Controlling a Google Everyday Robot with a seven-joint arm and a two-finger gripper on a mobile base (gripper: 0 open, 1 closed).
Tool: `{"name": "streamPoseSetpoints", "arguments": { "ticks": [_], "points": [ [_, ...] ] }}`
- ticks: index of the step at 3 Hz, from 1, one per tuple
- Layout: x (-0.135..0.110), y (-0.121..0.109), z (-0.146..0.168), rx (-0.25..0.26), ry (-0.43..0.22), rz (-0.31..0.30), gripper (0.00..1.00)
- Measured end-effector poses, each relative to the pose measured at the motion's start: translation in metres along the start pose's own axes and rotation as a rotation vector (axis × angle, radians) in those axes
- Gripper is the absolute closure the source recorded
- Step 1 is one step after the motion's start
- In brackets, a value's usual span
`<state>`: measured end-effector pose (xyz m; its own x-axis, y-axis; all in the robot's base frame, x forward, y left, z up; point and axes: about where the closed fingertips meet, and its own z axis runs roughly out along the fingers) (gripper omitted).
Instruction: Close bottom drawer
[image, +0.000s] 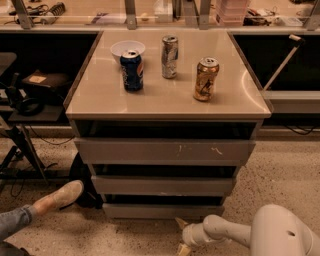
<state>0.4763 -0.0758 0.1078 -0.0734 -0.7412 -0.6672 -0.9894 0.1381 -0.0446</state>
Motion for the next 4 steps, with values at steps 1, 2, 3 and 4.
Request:
{"name": "streamPoseSetpoints", "arguments": {
  "ticks": [1, 2, 3, 4],
  "points": [
    [-0.025, 0.000, 0.004, 0.001, -0.040, -0.070, 0.00],
    [-0.047, 0.002, 0.012, 0.002, -0.092, -0.124, 0.00],
    [-0.063, 0.004, 0.025, -0.005, -0.152, -0.157, 0.00],
    [-0.075, 0.006, 0.036, -0.004, -0.203, -0.186, 0.00]
  ]
}}
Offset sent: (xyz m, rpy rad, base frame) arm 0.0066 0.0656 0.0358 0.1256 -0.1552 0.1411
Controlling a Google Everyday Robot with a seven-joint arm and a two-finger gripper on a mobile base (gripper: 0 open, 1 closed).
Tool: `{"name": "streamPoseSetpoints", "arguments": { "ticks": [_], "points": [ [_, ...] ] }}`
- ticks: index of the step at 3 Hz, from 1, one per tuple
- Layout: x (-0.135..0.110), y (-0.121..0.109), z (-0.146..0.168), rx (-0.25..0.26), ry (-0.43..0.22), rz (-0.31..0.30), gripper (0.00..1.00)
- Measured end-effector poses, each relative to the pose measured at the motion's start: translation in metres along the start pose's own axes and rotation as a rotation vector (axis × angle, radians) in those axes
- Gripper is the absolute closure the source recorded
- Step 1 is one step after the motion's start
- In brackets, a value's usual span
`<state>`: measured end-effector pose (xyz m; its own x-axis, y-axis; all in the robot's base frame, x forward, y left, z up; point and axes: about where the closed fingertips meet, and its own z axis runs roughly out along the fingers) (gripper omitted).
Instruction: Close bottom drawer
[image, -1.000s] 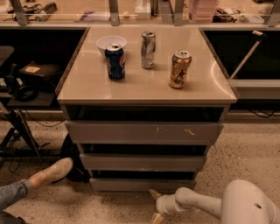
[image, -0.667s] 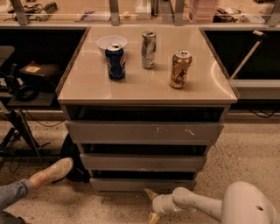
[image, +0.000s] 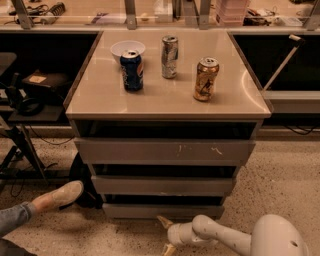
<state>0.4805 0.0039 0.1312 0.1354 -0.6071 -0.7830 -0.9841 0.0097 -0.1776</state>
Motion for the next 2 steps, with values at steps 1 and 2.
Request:
{"name": "streamPoseSetpoints", "arguments": {
  "ticks": [1, 2],
  "points": [
    [-0.001, 0.000, 0.001, 0.000, -0.002, -0.002, 0.00],
    [0.011, -0.001, -0.002, 0.040, 0.019, 0.032, 0.00]
  ]
}}
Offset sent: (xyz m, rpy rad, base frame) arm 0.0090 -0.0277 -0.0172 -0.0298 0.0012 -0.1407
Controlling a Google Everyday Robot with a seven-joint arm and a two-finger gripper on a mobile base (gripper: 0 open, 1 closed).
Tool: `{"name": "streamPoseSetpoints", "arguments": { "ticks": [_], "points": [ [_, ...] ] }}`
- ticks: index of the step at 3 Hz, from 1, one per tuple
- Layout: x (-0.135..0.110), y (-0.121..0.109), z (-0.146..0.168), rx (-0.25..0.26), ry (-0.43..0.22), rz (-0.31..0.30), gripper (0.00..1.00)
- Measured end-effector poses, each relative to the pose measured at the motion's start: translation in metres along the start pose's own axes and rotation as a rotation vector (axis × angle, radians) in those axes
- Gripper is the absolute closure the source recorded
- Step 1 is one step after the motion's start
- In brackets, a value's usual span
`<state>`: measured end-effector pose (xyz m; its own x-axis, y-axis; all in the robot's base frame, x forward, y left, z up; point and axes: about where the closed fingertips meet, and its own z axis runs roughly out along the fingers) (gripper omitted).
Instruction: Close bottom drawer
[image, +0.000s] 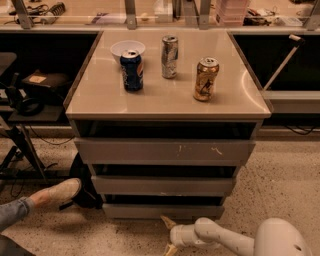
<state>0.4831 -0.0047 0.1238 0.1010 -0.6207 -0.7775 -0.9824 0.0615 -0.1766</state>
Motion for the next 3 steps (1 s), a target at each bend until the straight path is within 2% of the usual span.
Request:
{"name": "streamPoseSetpoints", "arguments": {
  "ticks": [1, 2, 3],
  "points": [
    [0.013, -0.043, -0.021, 0.115, 0.012, 0.031, 0.00],
    [0.014, -0.051, -0.028, 0.141, 0.013, 0.035, 0.00],
    [0.010, -0.061, -0.033, 0.188, -0.055, 0.046, 0.00]
  ]
}}
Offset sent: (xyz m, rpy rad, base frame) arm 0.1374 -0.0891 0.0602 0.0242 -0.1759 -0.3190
